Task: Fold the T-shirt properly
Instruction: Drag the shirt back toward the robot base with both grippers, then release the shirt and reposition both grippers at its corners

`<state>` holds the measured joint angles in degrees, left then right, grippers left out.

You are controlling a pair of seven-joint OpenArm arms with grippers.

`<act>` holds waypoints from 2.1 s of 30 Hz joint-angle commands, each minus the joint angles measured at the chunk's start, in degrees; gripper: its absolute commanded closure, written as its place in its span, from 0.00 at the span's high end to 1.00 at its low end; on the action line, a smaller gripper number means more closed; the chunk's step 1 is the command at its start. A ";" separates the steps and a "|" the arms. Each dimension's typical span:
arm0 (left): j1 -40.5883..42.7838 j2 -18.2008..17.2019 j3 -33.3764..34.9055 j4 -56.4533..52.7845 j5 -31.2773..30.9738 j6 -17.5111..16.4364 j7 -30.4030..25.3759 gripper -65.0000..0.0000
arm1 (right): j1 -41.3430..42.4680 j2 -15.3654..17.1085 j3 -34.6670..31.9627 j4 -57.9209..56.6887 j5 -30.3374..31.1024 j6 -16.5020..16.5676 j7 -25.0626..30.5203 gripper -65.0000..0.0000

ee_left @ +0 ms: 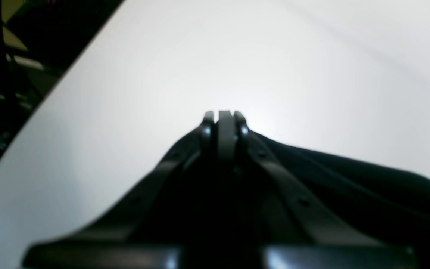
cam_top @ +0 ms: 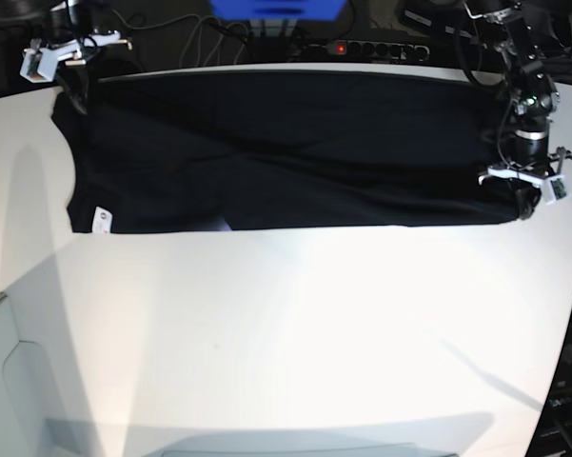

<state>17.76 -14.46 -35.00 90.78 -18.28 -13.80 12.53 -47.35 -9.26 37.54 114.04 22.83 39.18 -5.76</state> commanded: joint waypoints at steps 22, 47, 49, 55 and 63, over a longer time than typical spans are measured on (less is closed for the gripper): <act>1.98 -1.06 -0.29 0.25 -0.40 -0.04 -1.85 0.00 | -10.62 0.26 -3.74 1.26 1.57 0.82 2.46 0.00; 3.21 -0.62 -7.50 -1.68 -0.05 -11.03 -1.59 0.00 | -5.88 0.26 -2.59 0.64 1.21 0.82 1.85 0.00; 3.21 -0.62 -7.59 -2.91 -0.05 -11.21 -1.59 0.00 | -5.17 0.26 -0.48 0.64 1.21 0.82 1.85 0.00; 3.03 -1.15 -7.68 -6.26 -0.05 -11.21 -1.68 0.00 | -4.30 0.26 1.89 0.64 1.30 0.82 1.85 0.00; 3.21 -1.06 -7.59 -8.45 -0.13 -11.30 -1.68 0.00 | -4.38 0.26 1.89 0.29 1.21 0.82 1.85 0.00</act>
<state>20.95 -14.44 -42.13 81.47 -17.82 -24.91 12.56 -50.85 -9.23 38.96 113.69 22.98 39.18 -5.50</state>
